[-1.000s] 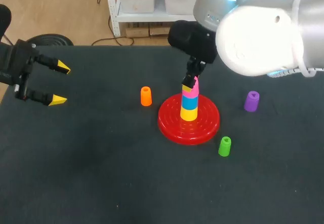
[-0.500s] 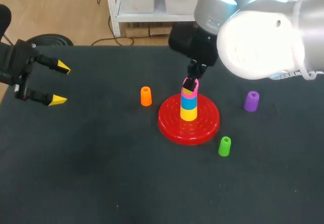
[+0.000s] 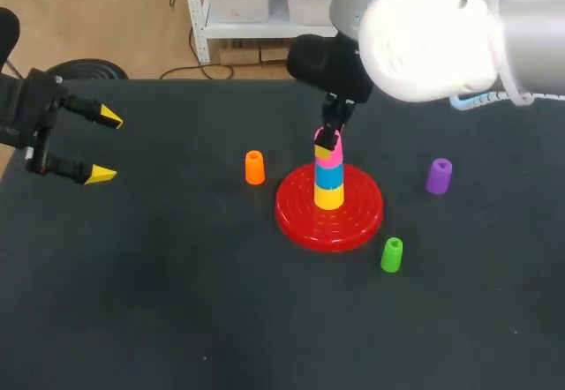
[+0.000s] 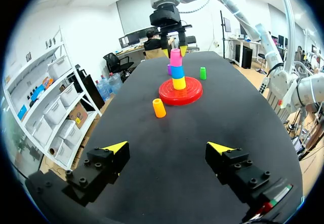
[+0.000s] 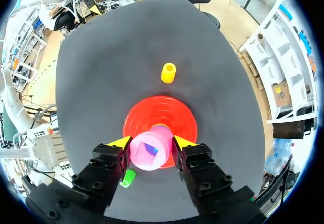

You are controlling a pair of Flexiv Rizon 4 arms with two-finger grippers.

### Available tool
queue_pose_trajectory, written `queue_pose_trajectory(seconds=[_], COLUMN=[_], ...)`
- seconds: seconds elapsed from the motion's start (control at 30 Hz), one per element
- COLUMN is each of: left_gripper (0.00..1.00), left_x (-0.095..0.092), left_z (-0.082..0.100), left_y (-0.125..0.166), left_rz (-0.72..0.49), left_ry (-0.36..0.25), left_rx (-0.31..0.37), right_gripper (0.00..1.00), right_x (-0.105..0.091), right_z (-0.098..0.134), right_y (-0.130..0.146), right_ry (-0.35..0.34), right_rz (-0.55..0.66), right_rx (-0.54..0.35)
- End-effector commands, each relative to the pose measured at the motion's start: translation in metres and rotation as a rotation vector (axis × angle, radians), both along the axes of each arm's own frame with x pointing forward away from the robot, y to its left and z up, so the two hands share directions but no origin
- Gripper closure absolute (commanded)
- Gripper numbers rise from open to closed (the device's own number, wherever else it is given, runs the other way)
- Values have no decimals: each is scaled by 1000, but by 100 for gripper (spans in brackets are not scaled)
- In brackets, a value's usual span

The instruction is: Pick up and stack the cylinders on the red base in this order: pink,purple,orange,green

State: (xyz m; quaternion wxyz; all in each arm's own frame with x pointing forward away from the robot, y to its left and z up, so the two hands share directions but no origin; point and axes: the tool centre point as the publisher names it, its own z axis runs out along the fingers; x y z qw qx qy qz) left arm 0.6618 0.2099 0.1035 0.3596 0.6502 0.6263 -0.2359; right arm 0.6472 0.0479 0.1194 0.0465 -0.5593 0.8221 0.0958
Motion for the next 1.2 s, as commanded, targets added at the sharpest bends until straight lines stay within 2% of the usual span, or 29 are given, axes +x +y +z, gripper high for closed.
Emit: queue_pose_trajectory(seconds=[0.03, 0.43, 0.77, 0.87, 0.9, 0.93, 1.2], left_gripper=[0, 0, 0, 0, 0, 0, 0], left_x=[0, 0, 0, 0, 0, 0, 0], left_z=[-1, -1, -1, -1, -1, -1, -1], left_y=[0, 0, 0, 0, 0, 0, 0], left_rz=[0, 0, 0, 0, 0, 0, 0], left_ry=[-3, -3, -3, -3, -3, -3, -3], left_rx=[-1, -1, -1, -1, -1, -1, -1], right_gripper=[100, 100, 100, 100, 39, 0, 0], right_x=[5, -4, -4, -3, -3, -3, -3], right_z=[-8, -19, -17, -14, -12, -11, 3], right_y=[4, -3, -4, -2, -1, 0, 2], right_ry=[18, 31, 15, 2, 1, -10, -33], right_rz=[1, -30, -33, -19, -22, -22, -16], right_rx=[-3, 17, 21, 50, 49, 56, 92])
